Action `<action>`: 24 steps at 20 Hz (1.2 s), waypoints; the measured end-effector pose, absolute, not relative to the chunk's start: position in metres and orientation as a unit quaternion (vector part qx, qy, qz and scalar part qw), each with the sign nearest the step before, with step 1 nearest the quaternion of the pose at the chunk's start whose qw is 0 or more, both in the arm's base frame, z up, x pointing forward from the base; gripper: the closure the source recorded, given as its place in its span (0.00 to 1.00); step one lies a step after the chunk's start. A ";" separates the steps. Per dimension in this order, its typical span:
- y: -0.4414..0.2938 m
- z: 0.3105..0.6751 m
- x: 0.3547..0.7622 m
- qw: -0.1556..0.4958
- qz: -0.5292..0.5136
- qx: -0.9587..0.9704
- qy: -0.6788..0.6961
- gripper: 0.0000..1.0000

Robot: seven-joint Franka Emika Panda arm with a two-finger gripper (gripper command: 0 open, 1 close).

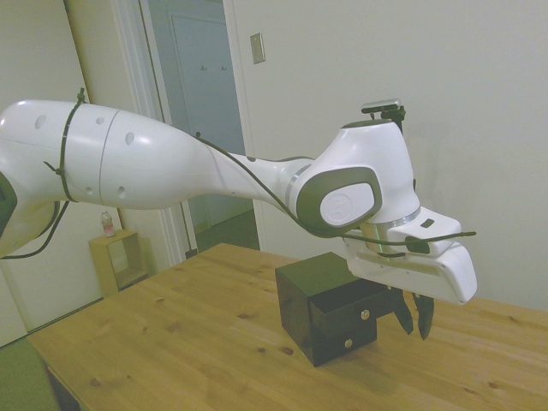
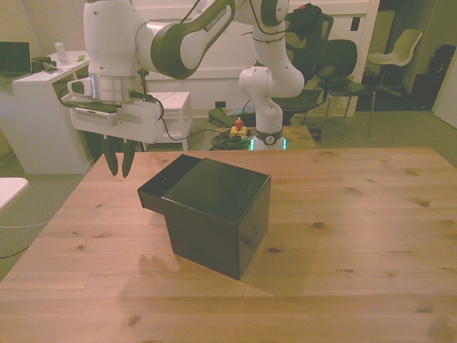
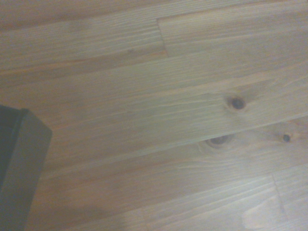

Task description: Close the top drawer

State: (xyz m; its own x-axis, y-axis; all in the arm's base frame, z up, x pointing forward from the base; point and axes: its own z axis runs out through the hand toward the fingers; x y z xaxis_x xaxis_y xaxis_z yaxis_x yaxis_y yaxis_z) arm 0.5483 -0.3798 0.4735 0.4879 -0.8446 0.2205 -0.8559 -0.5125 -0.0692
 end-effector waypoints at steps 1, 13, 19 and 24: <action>-0.377 0.471 0.550 0.024 0.113 0.863 -0.492 1.00; -0.329 0.449 0.572 0.011 0.106 0.872 -0.478 1.00; -0.323 0.447 0.576 0.010 0.111 0.873 -0.475 1.00; -0.316 0.443 0.580 0.010 0.121 0.875 -0.469 1.00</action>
State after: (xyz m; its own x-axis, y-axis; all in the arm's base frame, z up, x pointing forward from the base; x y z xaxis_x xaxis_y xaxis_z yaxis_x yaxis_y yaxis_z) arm 0.5801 -0.3165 0.4432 0.5304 -0.8183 0.2215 -0.8233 -0.5595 -0.0956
